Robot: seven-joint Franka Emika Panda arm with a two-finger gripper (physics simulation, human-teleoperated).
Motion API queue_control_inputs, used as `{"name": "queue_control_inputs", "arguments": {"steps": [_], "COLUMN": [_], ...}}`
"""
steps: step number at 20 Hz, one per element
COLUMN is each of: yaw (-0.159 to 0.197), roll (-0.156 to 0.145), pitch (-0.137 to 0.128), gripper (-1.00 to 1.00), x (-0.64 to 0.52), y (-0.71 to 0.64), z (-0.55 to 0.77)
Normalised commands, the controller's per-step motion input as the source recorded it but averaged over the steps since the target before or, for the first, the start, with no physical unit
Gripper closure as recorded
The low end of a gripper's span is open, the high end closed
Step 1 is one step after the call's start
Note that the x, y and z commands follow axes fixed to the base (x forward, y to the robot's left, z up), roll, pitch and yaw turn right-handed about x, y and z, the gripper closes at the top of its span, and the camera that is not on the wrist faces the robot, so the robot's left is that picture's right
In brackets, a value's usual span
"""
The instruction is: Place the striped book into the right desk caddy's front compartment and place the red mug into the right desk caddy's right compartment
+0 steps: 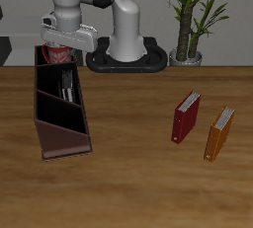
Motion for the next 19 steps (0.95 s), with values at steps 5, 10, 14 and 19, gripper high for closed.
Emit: {"name": "queue_control_inputs", "arguments": {"steps": [5, 10, 14, 19], "yaw": [-0.047, -0.01, -0.004, 0.001], "roll": [-0.037, 0.01, 0.004, 0.003], "pitch": [0.033, 0.012, -0.002, -0.001], "gripper": [-1.0, -1.0, -1.0, -1.0], "x": [0.08, 0.02, 0.0, 0.0], "y": [-0.07, 0.02, 0.03, 0.03], "z": [-0.11, -0.03, -0.01, 0.03]}}
